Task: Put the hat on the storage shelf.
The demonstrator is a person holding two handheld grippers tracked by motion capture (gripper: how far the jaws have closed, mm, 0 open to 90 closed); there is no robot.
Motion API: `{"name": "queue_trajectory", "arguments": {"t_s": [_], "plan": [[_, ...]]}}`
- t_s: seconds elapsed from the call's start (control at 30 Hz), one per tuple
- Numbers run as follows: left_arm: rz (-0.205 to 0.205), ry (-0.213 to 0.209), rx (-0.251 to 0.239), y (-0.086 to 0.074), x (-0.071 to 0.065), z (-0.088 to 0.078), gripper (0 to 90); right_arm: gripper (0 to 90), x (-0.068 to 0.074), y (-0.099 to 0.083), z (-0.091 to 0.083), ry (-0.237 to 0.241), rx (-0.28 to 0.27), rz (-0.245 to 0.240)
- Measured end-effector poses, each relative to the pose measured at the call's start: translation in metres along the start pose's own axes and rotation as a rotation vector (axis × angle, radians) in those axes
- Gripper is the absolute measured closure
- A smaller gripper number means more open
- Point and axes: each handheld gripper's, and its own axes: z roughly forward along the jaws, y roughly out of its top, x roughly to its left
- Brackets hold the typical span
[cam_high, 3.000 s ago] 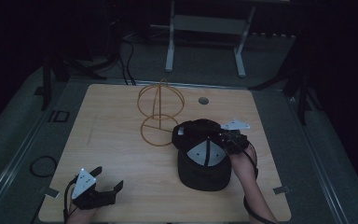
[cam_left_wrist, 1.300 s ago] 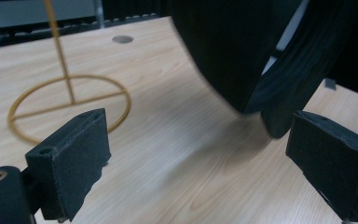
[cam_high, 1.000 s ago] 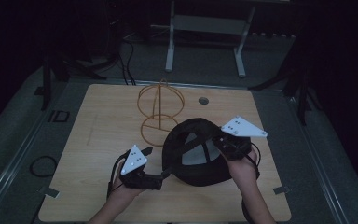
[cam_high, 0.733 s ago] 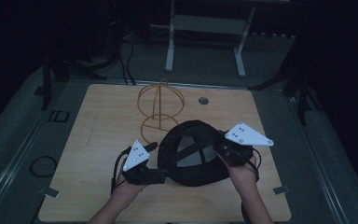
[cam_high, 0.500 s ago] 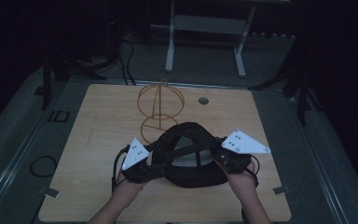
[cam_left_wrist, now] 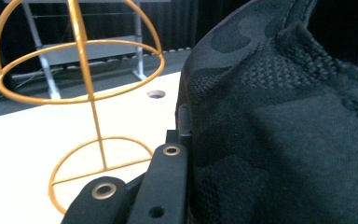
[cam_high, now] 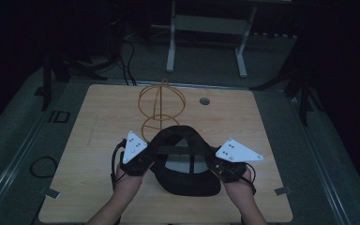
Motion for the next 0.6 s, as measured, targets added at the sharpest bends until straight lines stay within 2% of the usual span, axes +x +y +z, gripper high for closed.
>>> {"name": "queue_trajectory", "arguments": {"t_s": [0.07,0.13,0.23,0.27,0.37,0.4,0.43,0.47,0.5,0.53,0.57,0.6], "plan": [[0.009,-0.001,-0.005,0.001,-0.001,0.0,89.0,88.6,0.0,-0.002,-0.001,0.001,-0.003,0.002],[0.016,-0.024,-0.009,0.004,-0.003,0.0,89.1,87.9,0.0,-0.007,-0.004,0.009,-0.012,0.016],[0.03,-0.036,-0.014,0.006,-0.005,-0.001,89.1,84.4,0.0,-0.01,-0.007,0.019,-0.016,0.023],[0.033,-0.04,-0.017,0.007,-0.006,-0.001,89.1,79.3,-0.001,-0.012,-0.01,0.034,-0.025,0.036],[0.054,-0.052,-0.024,0.012,-0.008,-0.003,89.1,76.5,-0.002,-0.014,-0.014,0.047,-0.024,0.045],[0.066,-0.063,-0.041,0.015,-0.01,-0.004,89.1,67.6,-0.002,-0.016,-0.017,0.074,-0.025,0.051],[0.066,-0.063,-0.041,0.015,-0.01,-0.004,89.1,67.6,-0.002,-0.016,-0.017,0.074,-0.025,0.051],[0.085,-0.067,-0.05,0.018,-0.012,-0.006,89.1,60.9,-0.001,-0.018,-0.02,0.083,-0.019,0.05],[0.085,-0.067,-0.05,0.018,-0.012,-0.006,89.2,60.9,-0.001,-0.018,-0.02,0.083,-0.019,0.05],[0.096,-0.073,-0.057,0.021,-0.013,-0.007,89.1,55.0,0.0,-0.02,-0.022,0.105,-0.017,0.053],[0.096,-0.073,-0.057,0.021,-0.013,-0.007,89.2,55.0,0.0,-0.02,-0.022,0.105,-0.017,0.053],[0.105,-0.07,-0.059,0.022,-0.014,-0.008,89.1,49.5,0.0,-0.022,-0.024,0.124,-0.012,0.055]]}}
